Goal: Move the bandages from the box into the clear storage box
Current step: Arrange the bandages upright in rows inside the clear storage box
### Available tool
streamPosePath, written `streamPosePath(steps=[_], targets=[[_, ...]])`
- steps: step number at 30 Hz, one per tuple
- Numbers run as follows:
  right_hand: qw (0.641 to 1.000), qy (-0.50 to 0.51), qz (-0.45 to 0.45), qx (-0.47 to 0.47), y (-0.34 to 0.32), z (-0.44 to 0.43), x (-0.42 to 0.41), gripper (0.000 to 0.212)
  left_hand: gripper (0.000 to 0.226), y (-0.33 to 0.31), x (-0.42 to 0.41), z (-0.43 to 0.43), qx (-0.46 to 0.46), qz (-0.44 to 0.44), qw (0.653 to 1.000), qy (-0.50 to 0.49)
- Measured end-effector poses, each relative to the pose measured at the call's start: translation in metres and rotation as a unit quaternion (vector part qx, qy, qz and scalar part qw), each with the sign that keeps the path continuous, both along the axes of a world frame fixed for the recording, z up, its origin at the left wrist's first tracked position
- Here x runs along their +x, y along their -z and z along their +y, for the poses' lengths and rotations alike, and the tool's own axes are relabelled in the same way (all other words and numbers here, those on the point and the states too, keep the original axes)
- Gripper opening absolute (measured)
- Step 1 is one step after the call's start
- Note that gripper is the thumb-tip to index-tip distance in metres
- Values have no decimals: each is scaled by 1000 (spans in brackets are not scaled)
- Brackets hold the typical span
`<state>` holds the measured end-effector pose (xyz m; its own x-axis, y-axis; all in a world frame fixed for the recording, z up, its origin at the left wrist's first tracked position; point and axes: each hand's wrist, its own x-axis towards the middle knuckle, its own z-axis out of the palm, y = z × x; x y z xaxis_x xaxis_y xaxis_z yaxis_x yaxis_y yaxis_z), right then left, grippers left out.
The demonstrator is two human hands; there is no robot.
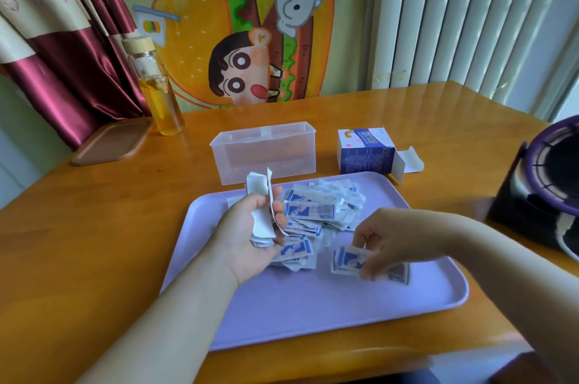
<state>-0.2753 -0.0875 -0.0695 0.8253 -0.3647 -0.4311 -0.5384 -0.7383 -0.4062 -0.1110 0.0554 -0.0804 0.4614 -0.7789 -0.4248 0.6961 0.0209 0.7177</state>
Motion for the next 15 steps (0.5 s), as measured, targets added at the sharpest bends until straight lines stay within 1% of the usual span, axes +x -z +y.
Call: streamPosePath(steps=[1,2,4,6,8,10,11,13,14,15], targets=[[1000,-16,8,0,2,1,-2,24,24,1,-1,-1,0,12,1000,12],[1000,-24,-3,-10,4,2,-3,25,23,2,-3,-1,-1,22,999,26],[996,-8,-71,-58,4,1,-2,29,23,4,-4,-1,-7,37,998,46],[982,34,-167,-86,-3,2,2,33,25,5,-6,0,-12,44,997,63],[965,63,-251,-43,-10,9,11,36,27,5,-9,0,-17,46,995,82],[950,84,-299,33,-12,21,24,39,27,3,-15,0,-15,35,995,97],[943,92,-312,69,-10,28,30,40,25,2,-17,0,-5,14,995,97],[930,106,-330,125,-1,37,40,42,26,3,-22,-1,18,-56,994,94],[924,116,-337,141,3,40,44,42,29,2,-23,-1,20,-80,992,96],[918,126,-342,158,7,41,48,41,33,3,-23,0,14,-85,991,100]])
